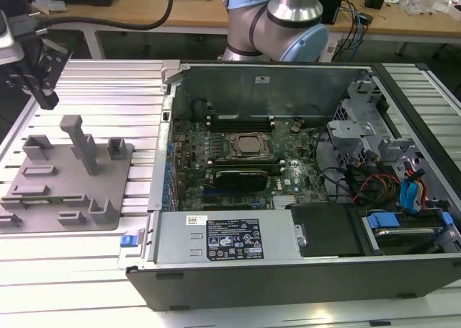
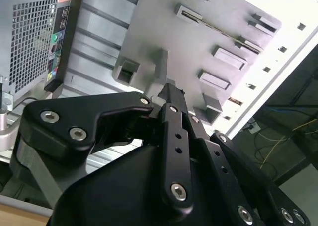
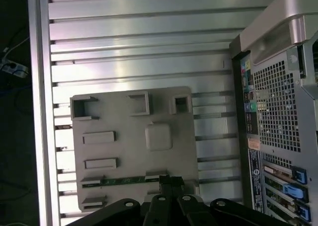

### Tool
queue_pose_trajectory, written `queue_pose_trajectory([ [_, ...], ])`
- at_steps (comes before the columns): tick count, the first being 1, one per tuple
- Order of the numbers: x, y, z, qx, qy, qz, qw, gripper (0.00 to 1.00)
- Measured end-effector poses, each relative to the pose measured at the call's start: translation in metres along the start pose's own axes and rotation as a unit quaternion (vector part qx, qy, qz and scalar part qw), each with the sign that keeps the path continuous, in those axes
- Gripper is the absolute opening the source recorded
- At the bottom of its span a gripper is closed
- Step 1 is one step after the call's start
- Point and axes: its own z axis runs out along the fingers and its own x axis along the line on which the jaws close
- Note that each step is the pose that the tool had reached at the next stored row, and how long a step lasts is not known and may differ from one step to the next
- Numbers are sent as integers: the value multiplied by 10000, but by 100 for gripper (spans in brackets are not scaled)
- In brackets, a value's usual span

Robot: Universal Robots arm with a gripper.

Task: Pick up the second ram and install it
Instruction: 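Reach for the second ram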

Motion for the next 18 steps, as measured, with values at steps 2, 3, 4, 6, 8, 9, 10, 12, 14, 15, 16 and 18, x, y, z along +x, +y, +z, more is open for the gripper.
queue_pose_trajectory([
  [2, 45, -26, 40, 0, 0, 1, 10000, 8],
  [3, 59, -33, 51, 0, 0, 0, 10000, 8],
  [4, 78, -41, 65, 0, 0, 0, 10000, 8],
  [6, 109, -53, 84, 0, 0, 0, 10000, 8],
  [8, 144, -60, 100, 0, 0, 0, 10000, 8],
  [9, 172, -67, 112, 0, 0, 1, 10000, 8],
  [10, 200, -75, 124, 0, 0, 0, 10000, 8],
  [12, 253, -83, 148, 0, 0, 0, 10000, 8],
  [14, 278, -87, 160, 0, 0, 0, 10000, 8],
  [15, 286, -88, 163, 0, 0, 0, 10000, 8],
  [16, 299, -91, 169, 0, 0, 0, 10000, 8],
  [18, 331, -96, 184, 0, -1, 0, 10000, 8],
])
